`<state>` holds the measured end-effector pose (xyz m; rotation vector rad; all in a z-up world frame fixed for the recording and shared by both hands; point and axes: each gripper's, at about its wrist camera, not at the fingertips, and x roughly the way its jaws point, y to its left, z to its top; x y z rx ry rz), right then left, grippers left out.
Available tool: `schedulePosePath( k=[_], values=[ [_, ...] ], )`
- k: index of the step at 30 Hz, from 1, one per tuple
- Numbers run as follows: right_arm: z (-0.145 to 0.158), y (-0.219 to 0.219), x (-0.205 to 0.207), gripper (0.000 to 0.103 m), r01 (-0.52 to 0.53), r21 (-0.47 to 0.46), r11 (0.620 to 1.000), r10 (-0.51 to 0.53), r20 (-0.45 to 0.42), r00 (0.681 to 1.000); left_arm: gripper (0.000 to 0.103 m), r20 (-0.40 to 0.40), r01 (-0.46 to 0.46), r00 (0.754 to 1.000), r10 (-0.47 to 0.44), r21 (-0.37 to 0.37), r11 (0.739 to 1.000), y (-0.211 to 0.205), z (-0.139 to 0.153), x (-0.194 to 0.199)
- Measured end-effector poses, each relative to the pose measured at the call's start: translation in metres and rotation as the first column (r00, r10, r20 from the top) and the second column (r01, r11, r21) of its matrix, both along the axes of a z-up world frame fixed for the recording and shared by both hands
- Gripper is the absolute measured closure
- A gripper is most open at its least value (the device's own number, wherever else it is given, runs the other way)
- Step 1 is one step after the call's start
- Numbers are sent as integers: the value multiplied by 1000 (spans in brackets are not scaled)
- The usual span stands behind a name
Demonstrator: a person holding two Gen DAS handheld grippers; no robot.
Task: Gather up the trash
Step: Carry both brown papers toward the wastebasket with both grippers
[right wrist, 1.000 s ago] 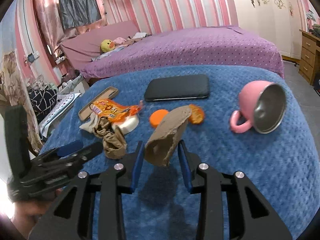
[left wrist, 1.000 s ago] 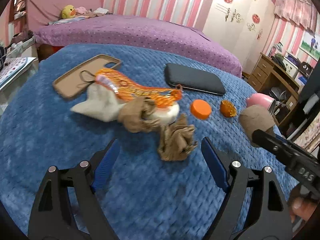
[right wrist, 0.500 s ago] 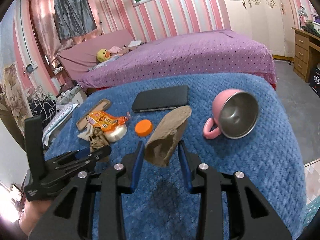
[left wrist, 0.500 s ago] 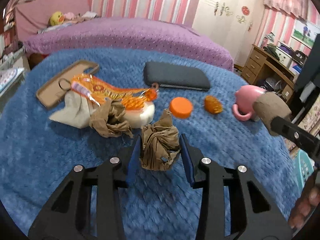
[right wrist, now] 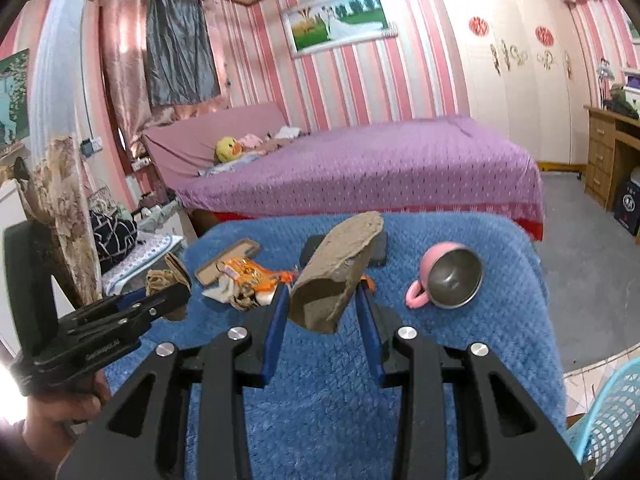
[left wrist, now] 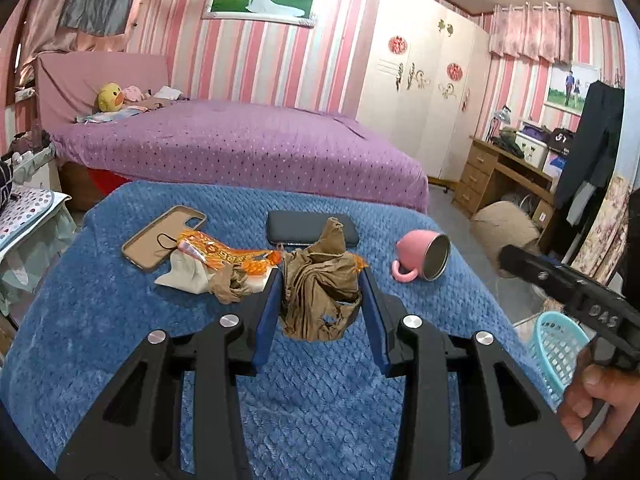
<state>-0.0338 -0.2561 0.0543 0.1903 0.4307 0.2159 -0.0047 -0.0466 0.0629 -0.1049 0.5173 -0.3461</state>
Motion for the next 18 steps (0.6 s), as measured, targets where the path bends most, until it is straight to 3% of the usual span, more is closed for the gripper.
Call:
schedulePosePath(
  k=[18],
  values=[
    [28, -50, -36, 68, 114, -32, 993, -112, 57, 992, 65, 17, 35, 999, -34, -30, 999, -7, 7, -10]
  ],
)
